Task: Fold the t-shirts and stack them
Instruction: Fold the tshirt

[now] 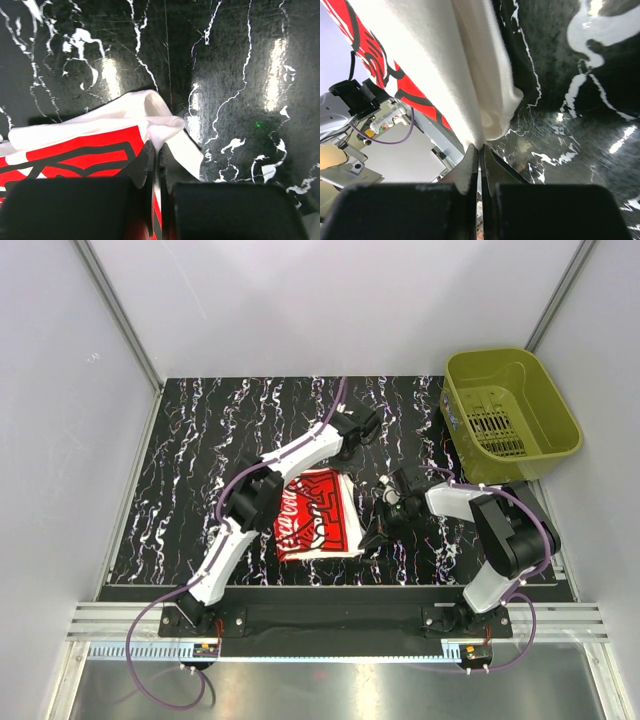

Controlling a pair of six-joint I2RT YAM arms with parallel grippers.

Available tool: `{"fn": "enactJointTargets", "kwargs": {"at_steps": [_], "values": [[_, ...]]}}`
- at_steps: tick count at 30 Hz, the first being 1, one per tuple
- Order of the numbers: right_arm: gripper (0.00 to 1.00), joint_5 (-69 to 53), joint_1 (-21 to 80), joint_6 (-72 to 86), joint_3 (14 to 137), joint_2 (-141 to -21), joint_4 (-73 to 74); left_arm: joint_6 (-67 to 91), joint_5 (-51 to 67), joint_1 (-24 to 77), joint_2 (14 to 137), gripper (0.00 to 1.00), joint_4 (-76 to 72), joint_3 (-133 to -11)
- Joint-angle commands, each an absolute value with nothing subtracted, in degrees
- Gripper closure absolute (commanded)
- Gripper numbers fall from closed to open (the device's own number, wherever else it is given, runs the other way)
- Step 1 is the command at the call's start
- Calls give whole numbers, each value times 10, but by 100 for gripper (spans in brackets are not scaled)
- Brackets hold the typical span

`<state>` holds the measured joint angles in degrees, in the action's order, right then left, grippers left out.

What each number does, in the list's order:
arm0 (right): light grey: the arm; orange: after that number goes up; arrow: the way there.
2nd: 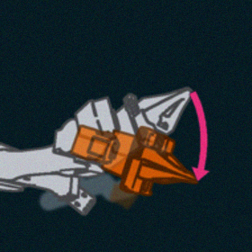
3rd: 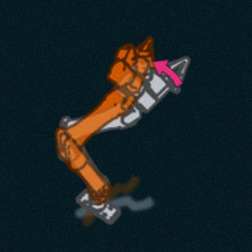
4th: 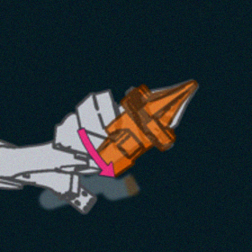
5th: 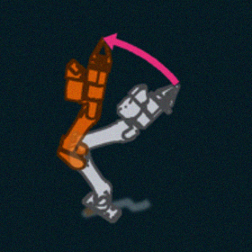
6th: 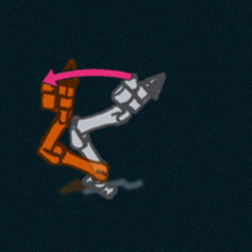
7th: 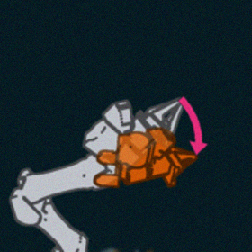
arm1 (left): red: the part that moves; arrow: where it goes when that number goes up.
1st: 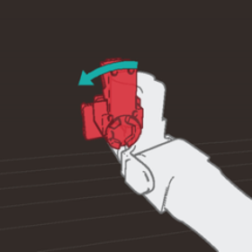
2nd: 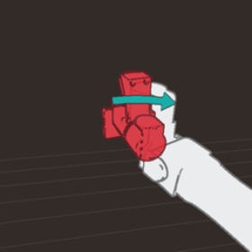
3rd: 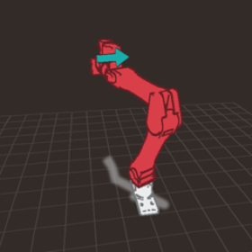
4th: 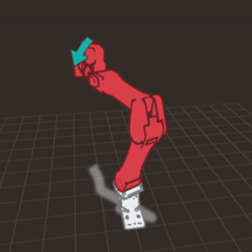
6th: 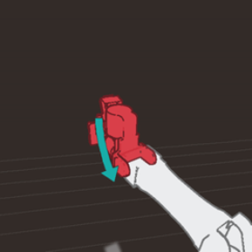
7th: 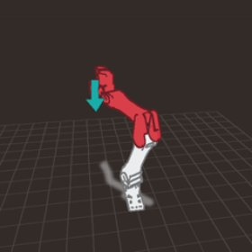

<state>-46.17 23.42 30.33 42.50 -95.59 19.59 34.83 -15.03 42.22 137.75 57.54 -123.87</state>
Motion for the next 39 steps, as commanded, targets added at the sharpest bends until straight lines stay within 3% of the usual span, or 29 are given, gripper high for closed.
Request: {"fn": "enactJointTargets", "kwargs": {"at_steps": [1,2,3,4,9,10,14,16,17,20,23,29,32,39], "values": [[100,-469,257,329,413,-965,195,330,-181,417,1397,100,561,-1286],[100,-466,258,331,413,-969,193,330,-178,417,1397,97,560,-1286],[100,-462,257,330,413,-973,192,330,-176,417,1394,71,559,-1281],[100,-455,257,330,414,-974,192,332,-177,417,1384,58,558,-1276],[82,-411,257,301,433,-959,242,322,-191,417,1314,40,570,-1259],[72,-391,256,288,439,-955,263,319,-192,416,1293,35,572,-1253],[55,-377,257,279,442,-947,279,297,-191,414,1126,35,540,-1112],[55,-391,257,290,438,-951,264,286,-173,411,1074,40,524,-1038],[55,-402,256,306,438,-968,244,266,-137,408,982,47,481,-856],[55,-403,256,316,443,-978,235,254,-98,406,941,48,439,-769],[57,-383,257,326,454,-990,235,242,-69,407,926,50,391,-710],[64,-324,247,306,516,-1047,258,278,-59,408,944,67,352,-616],[65,-300,244,273,588,-1089,300,320,-41,418,926,71,321,-565],[64,-272,241,241,767,-1185,352,423,-19,487,896,71,302,-513]]}}
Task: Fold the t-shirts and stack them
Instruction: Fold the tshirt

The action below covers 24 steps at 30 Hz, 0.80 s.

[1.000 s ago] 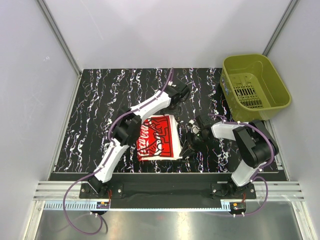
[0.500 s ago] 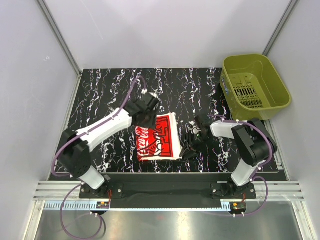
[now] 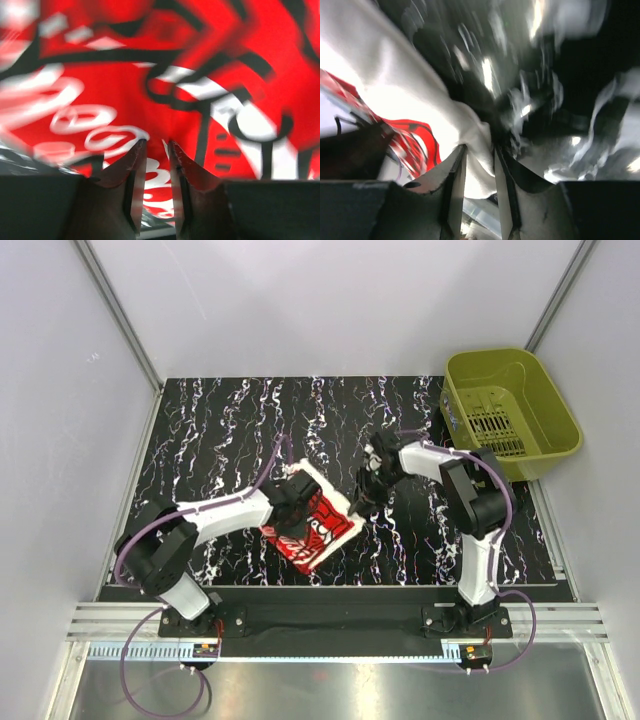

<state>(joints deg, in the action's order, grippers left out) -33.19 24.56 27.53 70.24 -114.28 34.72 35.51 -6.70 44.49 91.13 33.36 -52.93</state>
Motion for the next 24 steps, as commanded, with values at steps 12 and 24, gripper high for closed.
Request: {"fn": "enactJointTargets", "kwargs": {"at_steps": [12,24], "values": [[38,-217,225,175,1044,-1238,526,429,-24,543,872,55,320,-634],[43,-438,231,281,641,-959,308,453,31,367,694,42,287,-471]]}}
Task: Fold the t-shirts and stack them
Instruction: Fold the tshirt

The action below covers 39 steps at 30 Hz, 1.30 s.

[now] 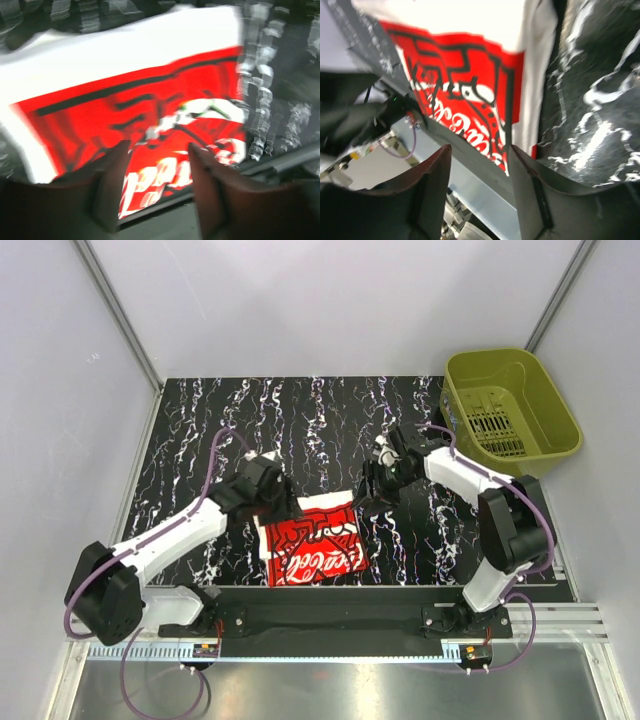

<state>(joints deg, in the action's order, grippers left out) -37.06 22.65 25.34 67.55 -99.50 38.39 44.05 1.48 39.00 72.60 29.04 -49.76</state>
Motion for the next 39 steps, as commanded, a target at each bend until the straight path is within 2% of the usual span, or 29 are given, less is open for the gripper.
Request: {"fn": "enactJointTargets", "kwargs": {"at_steps": [1,5,8,17,21,30,35,36,39], "values": [[41,-440,231,268,627,-955,308,447,26,355,686,40,296,-466],[35,-432,231,226,637,-984,337,405,19,309,693,33,326,-459],[35,-425,231,215,654,-1005,330,370,30,272,703,30,285,-447],[42,-451,230,191,693,-1062,347,304,82,195,798,27,282,-497],[48,-459,230,192,686,-1068,343,296,96,185,819,30,293,-517],[50,-468,231,200,679,-1073,331,326,149,186,774,33,272,-457],[52,-462,231,198,679,-1072,333,364,135,187,694,33,324,-408],[53,-463,230,200,675,-1071,330,371,133,187,681,35,325,-397],[59,-470,230,206,667,-1072,323,401,139,189,650,51,311,-351]]}}
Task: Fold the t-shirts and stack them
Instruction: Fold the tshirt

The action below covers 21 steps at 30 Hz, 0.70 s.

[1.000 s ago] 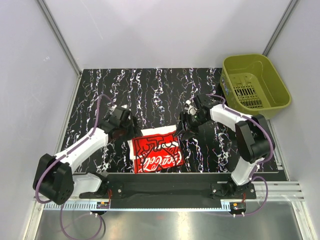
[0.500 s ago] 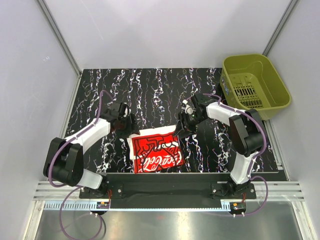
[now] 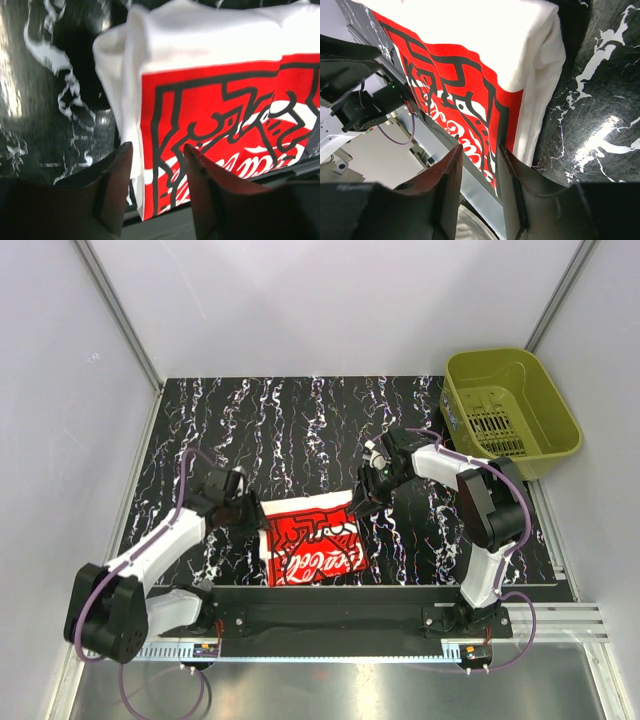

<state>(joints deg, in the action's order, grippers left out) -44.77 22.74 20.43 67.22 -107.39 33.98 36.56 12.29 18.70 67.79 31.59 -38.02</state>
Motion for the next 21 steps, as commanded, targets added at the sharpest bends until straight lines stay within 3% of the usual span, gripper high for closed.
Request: {"fn": "enactJointTargets", "kwargs": {"at_steps": [1,6,13,18,21], "values": [[60,-471,231,207,664,-1071,321,415,140,190,646,58,312,-345],[59,-474,232,206,658,-1070,323,438,117,197,635,53,327,-316],[60,-474,236,207,661,-1077,322,432,99,200,618,55,336,-322],[60,-471,236,203,664,-1077,328,393,105,200,615,40,319,-368],[62,-455,236,196,674,-1080,345,356,95,199,670,49,326,-427]]}}
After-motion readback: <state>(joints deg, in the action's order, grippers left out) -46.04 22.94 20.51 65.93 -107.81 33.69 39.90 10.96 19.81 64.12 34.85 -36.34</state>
